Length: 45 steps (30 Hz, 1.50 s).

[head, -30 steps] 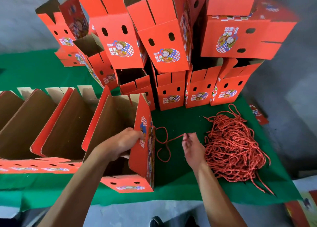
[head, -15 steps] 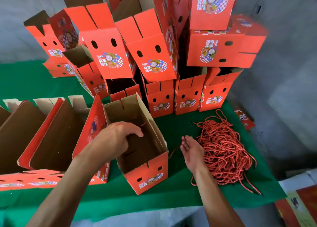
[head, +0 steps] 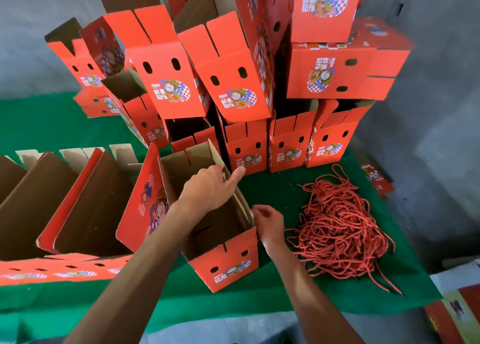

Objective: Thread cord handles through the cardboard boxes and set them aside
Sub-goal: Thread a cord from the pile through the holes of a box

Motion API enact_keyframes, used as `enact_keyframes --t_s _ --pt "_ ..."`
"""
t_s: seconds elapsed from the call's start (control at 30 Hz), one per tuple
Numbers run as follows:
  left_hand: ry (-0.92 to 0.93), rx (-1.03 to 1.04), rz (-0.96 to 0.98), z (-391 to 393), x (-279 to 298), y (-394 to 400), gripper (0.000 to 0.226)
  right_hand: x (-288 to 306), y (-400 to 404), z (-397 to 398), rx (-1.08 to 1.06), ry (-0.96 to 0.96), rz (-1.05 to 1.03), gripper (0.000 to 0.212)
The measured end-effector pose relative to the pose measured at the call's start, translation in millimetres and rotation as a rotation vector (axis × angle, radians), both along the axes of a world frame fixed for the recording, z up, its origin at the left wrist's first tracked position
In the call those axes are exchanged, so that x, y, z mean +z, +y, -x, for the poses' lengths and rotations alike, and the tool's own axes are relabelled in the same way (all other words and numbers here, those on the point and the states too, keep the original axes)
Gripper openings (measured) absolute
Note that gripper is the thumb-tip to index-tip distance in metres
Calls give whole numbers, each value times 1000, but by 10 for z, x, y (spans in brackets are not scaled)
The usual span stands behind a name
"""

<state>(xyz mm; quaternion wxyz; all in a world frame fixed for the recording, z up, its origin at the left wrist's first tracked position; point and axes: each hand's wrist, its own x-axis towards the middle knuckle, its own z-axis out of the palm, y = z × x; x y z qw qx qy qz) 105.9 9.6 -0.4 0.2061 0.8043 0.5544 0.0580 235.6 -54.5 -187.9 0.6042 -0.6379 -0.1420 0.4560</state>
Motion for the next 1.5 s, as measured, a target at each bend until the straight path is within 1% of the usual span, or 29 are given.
enact_keyframes --t_s 0.07,0.13,0.17,0.23,0.27,0.33,0.43,0.47,0.57,0.63,0.7,0.77,0.8,0.87,0.9,0.97,1.03,1.1,1.17,1.2,1.23,1.3,1.33,1.37,1.4,1.43,1.5 --pt "-67 52 78 -26 -43 -6 47 -20 22 -67 -27 57 18 26" --pt "-125 109 113 8 -71 -15 30 -78 24 -165 -30 92 23 41" --pt "-142 135 126 28 -65 -10 26 -112 17 -222 -19 83 31 48" --pt "-176 177 156 64 -10 25 24 -174 24 -305 27 12 62 53" --pt "-199 198 172 75 31 46 22 -201 41 -323 64 -45 95 53" --pt "-231 235 169 96 120 70 19 -247 115 -322 118 -159 184 45" --pt "-211 246 162 146 196 81 19 -245 305 -267 172 -237 284 34" --pt "-199 242 165 164 200 90 20 -228 376 -240 224 -292 295 33" --pt "-131 207 98 202 202 123 19 -192 589 -188 467 -647 336 34" --pt "-84 157 49 214 196 143 20 -195 711 -169 607 -825 359 36" --pt "-49 129 46 216 170 150 23 -223 815 -151 702 -926 396 40" --pt "-52 145 109 221 137 164 14 -268 914 -130 770 -1029 392 41" --pt "-67 162 145 229 122 178 15 -283 967 -111 805 -1088 393 39" --pt "-47 172 163 257 82 192 24 -305 1078 -81 870 -1184 407 32" --pt "-23 175 160 277 60 190 28 -318 1129 -69 901 -1198 426 30" --pt "8 190 180 333 -13 179 32 -357 1199 -47 929 -1127 457 32" --pt "5 223 200 371 -80 160 34 -377 1199 -45 877 -1027 475 35" --pt "2 266 158 399 -123 144 33 -403 1168 -81 779 -929 478 36" --pt "-16 290 101 406 -172 118 31 -428 1096 -103 626 -805 444 36" --pt "-37 290 87 406 -209 100 29 -425 1033 -101 520 -668 394 32" --pt "-68 285 81 408 -251 82 28 -424 956 -93 382 -460 310 27" --pt "-156 277 96 429 -331 63 26 -382 766 -98 162 20 130 26" --pt "-203 277 123 451 -359 73 26 -350 664 -130 117 168 72 21" --pt "-248 283 167 483 -383 101 27 -305 557 -151 103 251 47 12" --pt "-288 297 228 514 -399 136 27 -260 467 -166 97 303 36 12" --pt "-321 322 300 542 -413 174 25 -224 380 -191 90 345 27 18" --pt "-367 379 420 604 -448 241 20 -159 247 -210 122 311 38 20"
